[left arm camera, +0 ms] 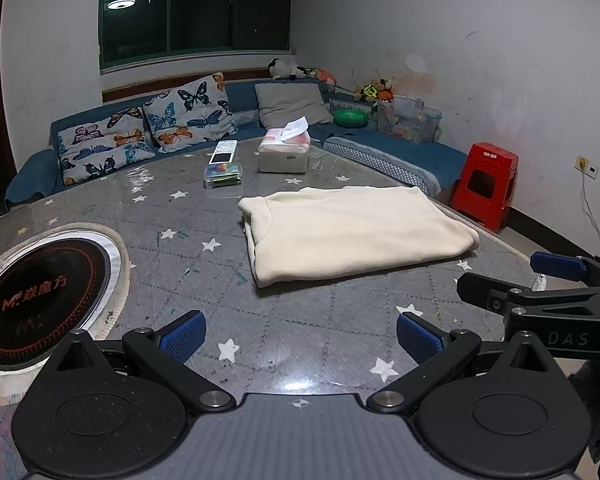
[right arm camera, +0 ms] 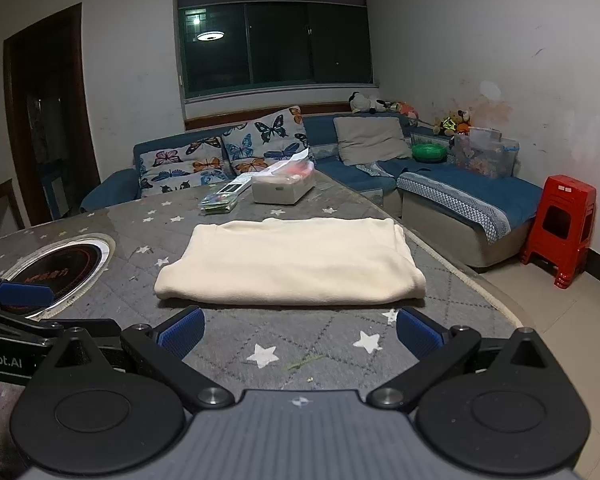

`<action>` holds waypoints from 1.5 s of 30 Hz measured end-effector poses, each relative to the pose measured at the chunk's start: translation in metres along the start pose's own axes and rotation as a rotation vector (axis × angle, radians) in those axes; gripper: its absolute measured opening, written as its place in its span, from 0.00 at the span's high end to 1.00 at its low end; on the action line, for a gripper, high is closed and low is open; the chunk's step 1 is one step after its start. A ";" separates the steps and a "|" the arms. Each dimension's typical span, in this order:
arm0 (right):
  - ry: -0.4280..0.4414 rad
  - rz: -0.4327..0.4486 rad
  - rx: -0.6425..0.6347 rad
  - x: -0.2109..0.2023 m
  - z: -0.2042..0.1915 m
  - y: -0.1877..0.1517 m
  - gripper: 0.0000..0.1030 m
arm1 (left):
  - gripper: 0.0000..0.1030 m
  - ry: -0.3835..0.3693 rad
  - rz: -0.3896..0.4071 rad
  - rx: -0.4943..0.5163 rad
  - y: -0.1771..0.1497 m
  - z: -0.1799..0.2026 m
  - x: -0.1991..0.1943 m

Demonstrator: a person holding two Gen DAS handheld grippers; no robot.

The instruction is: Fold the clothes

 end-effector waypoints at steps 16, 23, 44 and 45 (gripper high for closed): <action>0.013 -0.034 -0.001 0.028 0.005 0.013 0.00 | 0.00 0.011 -0.028 0.013 0.014 -0.004 0.025; 0.020 -0.049 -0.016 0.041 0.004 0.017 0.00 | 0.00 0.015 -0.044 0.014 0.019 -0.006 0.037; 0.028 -0.084 -0.015 0.079 0.015 0.026 0.00 | 0.00 0.027 -0.086 0.020 0.032 -0.008 0.077; 0.028 -0.086 -0.016 0.080 0.015 0.026 0.00 | 0.00 0.027 -0.087 0.020 0.032 -0.008 0.078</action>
Point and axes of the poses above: each gripper's, at about its wrist camera, not at the fingertips, and x roughly the way its jaws point, z to its right, y to its top, the point moved 3 cm from there along x, roughly the way its jaws point, and after that the axes turned 3 degrees about -x, right-handed, at the moved point
